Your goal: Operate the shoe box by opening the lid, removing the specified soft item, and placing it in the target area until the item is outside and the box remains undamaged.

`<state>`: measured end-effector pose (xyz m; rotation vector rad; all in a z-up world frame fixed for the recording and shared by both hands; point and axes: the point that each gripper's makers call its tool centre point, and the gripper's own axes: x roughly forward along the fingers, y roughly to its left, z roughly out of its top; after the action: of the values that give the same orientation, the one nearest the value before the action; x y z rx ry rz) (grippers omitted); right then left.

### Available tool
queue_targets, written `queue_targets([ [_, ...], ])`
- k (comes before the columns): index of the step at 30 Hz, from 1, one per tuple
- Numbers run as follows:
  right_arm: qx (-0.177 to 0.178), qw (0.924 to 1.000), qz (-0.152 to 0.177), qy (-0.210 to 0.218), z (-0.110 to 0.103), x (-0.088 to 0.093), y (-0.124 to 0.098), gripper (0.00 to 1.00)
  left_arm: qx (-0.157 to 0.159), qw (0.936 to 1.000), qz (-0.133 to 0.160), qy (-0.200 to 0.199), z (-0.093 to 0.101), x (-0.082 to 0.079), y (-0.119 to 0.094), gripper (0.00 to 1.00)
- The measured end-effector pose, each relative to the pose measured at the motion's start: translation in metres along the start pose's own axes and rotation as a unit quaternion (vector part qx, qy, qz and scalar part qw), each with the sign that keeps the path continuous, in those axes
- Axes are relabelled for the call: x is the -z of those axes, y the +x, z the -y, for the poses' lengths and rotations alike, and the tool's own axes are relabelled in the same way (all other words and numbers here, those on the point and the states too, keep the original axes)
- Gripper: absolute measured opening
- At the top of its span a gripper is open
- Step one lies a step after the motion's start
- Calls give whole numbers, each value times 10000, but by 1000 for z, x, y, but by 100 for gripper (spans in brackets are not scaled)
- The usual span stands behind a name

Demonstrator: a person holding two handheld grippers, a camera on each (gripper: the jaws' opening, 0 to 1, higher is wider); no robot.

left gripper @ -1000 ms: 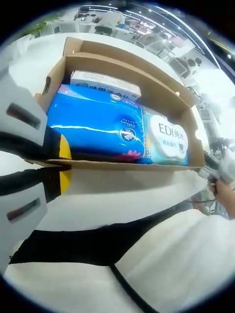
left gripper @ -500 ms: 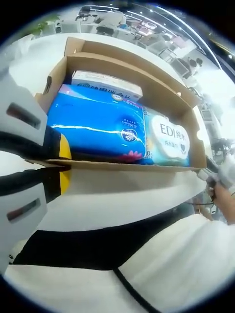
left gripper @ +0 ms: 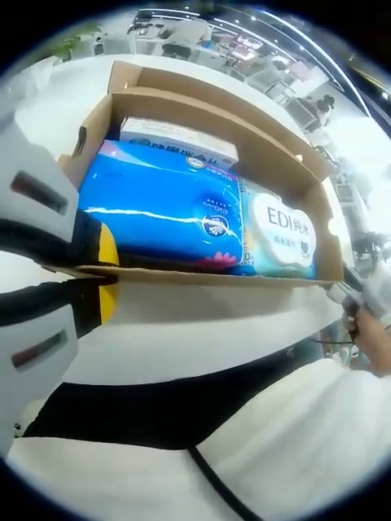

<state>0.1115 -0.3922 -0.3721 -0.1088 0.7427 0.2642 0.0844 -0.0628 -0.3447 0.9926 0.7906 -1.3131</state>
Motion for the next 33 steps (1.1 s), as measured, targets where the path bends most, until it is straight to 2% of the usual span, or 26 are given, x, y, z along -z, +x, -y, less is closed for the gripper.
queue_targets([
  [4,-6,10000,-30,-12,-1,2,-1,62,-12,10000,5,-12,0,0,0,5],
  [6,-118,9998,16,-126,0,5,-4,61,3,10000,5,-34,0,-1,-1,5],
  [11,-211,9995,-98,-198,0,4,-4,61,-8,10000,15,-20,0,-1,-1,5],
  [13,-234,9993,-180,-221,2,2,-6,58,-12,10000,25,-4,0,-1,-1,5],
  [14,-19,9988,62,482,10,-8,-9,58,-7,10000,32,-1,0,-1,-1,5],
  [15,-32,9943,468,961,15,-23,-13,64,-1,10000,35,-3,0,-1,-1,5],
  [16,48,9818,1104,1542,30,-50,-26,67,5,10000,49,-34,0,-1,-1,5],
  [18,307,9846,988,1409,43,-52,-37,63,-15,9999,42,-90,0,-1,-1,5],
  [19,389,9836,847,1546,48,-52,-45,61,-11,9999,7,-118,-1,-1,-1,5],
  [21,345,9823,807,1657,47,-58,-53,64,-9,9999,-2,-141,-1,-1,-1,5],
  [23,507,9840,691,1561,51,-58,-59,66,10,9999,-78,-80,0,0,0,5],
  [25,662,9877,675,1243,51,-65,-65,57,-3,9999,-68,-78,0,0,0,5],
  [27,460,9900,695,1142,40,-74,-66,55,-29,10000,-28,-45,0,0,0,5],
  [28,343,9932,671,887,32,-81,-66,56,-45,10000,-19,-43,0,1,0,5],
  [29,376,9956,600,612,29,-83,-66,56,-62,10000,-12,-37,-1,1,0,5],
  [31,595,9964,583,185,29,-90,-67,58,-121,9999,34,-30,-1,0,0,6],
  [33,579,9970,496,-102,25,-98,-66,58,-139,9998,100,-43,-1,-1,0,6],
])
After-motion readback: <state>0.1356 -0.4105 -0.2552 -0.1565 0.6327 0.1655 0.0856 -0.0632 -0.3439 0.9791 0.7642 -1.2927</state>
